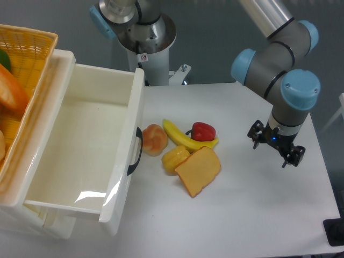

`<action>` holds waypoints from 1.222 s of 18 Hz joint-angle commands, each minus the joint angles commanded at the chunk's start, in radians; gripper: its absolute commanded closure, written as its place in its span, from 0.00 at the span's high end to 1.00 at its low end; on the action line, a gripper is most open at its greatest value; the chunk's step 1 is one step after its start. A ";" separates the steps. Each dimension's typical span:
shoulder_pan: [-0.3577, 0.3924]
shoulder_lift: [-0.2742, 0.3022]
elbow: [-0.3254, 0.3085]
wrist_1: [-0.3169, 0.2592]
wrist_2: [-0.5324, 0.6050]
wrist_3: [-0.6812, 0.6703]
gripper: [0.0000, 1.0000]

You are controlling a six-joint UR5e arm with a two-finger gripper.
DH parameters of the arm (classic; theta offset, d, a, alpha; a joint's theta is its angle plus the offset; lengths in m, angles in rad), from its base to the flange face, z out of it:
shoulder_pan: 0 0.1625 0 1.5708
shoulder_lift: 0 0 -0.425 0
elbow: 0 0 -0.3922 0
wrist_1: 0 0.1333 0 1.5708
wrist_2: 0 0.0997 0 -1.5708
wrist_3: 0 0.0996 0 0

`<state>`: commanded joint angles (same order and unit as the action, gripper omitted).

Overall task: Pick up the bread slice
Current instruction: 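Move the gripper toward the yellow bread slice and lower it, then close the gripper on the bread slice edge and drag it away from the peppers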

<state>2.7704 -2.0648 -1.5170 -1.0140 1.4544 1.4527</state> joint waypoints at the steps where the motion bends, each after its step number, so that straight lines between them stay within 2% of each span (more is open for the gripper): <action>1: -0.003 0.017 -0.020 0.000 -0.006 0.000 1.00; 4: -0.034 0.057 -0.072 0.002 -0.006 -0.063 1.00; 8: -0.098 0.071 -0.081 0.002 -0.002 -0.187 1.00; 11: -0.133 0.087 -0.104 0.002 -0.008 -0.205 1.00; 15: -0.170 0.086 -0.182 0.005 -0.006 -0.198 1.00; 19: -0.175 0.058 -0.202 0.003 -0.008 -0.189 1.00; 22: -0.183 0.058 -0.215 0.005 -0.008 -0.190 1.00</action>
<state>2.5878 -2.0064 -1.7319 -1.0094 1.4465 1.2625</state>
